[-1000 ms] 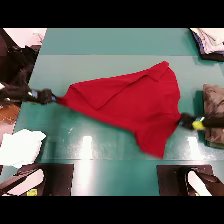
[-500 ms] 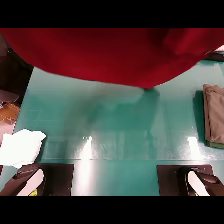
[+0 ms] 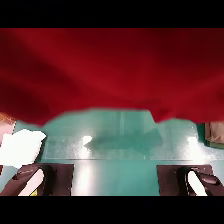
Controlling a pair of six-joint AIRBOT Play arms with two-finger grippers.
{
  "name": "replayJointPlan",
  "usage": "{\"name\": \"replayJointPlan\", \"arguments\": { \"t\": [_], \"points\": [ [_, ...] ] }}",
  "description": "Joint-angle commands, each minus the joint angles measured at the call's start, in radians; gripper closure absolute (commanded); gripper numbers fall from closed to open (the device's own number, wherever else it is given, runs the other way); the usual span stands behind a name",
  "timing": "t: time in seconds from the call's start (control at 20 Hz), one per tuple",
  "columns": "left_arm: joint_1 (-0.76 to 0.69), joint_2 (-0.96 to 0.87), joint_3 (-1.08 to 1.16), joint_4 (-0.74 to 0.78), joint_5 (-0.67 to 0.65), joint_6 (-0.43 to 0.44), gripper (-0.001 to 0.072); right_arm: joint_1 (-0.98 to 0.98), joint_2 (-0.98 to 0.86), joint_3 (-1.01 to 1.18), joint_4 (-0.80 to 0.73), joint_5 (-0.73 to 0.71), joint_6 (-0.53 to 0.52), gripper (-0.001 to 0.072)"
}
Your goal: Fold the shirts.
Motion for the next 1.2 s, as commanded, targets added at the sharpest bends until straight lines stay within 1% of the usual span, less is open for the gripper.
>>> {"name": "replayJointPlan", "arguments": {
  "t": [0.0, 0.1, 0.15, 0.25, 0.3, 0.4, 0.55, 0.6, 0.65, 0.7, 0.75, 0.85, 0.95, 1.15],
  "points": [
    [0.0, 0.0, -0.051, -0.008, -0.04, -0.043, 0.0685, 0.0, -0.069, 0.11, -0.077, 0.257, 0.002, 0.0697],
    [0.0, -0.006, -0.185, 0.053, -0.095, -0.095, 0.0686, 0.001, -0.16, 0.105, -0.064, 0.393, 0.002, 0.0697],
    [0.0, -0.019, -0.266, 0.083, -0.141, -0.112, 0.0686, 0.006, -0.206, 0.059, -0.05, 0.438, 0.002, 0.0697],
    [0.0, -0.068, -0.431, 0.122, -0.214, -0.116, 0.0686, 0.031, -0.298, -0.066, -0.053, 0.503, 0.011, 0.0697],
    [0.0, -0.094, -0.516, 0.143, -0.228, -0.114, 0.0686, 0.04, -0.349, -0.124, -0.05, 0.534, 0.019, 0.0697],
    [0.0, -0.156, -0.689, 0.174, -0.226, -0.114, 0.0686, 0.061, -0.465, -0.227, -0.051, 0.573, 0.021, 0.0697],
    [-0.026, -0.292, -0.875, 0.251, -0.206, -0.104, 0.0685, 0.089, -0.655, -0.317, -0.05, 0.566, 0.021, 0.0697],
    [-0.055, -0.354, -0.901, 0.3, -0.188, -0.099, 0.0686, 0.098, -0.72, -0.327, -0.05, 0.549, 0.02, 0.0697],
    [-0.085, -0.416, -0.905, 0.332, -0.161, -0.071, 0.0686, 0.108, -0.778, -0.326, -0.05, 0.517, 0.021, 0.0697],
    [-0.115, -0.482, -0.9, 0.343, -0.108, -0.042, 0.0685, 0.114, -0.829, -0.321, -0.05, 0.472, 0.02, 0.0697],
    [-0.132, -0.532, -0.897, 0.34, -0.032, -0.027, 0.0685, 0.115, -0.878, -0.306, -0.049, 0.42, 0.022, 0.0698],
    [-0.147, -0.61, -0.874, 0.318, 0.123, -0.027, 0.0685, 0.114, -0.952, -0.251, -0.049, 0.336, 0.06, 0.0697],
    [-0.147, -0.66, -0.815, 0.304, 0.204, -0.023, 0.0685, 0.114, -0.998, -0.175, -0.05, 0.259, 0.07, 0.0697],
    [-0.147, -0.671, -0.755, 0.26, 0.317, 0.079, 0.0685, 0.114, -1.015, -0.101, -0.05, 0.081, 0.07, 0.0697]
  ]
}}
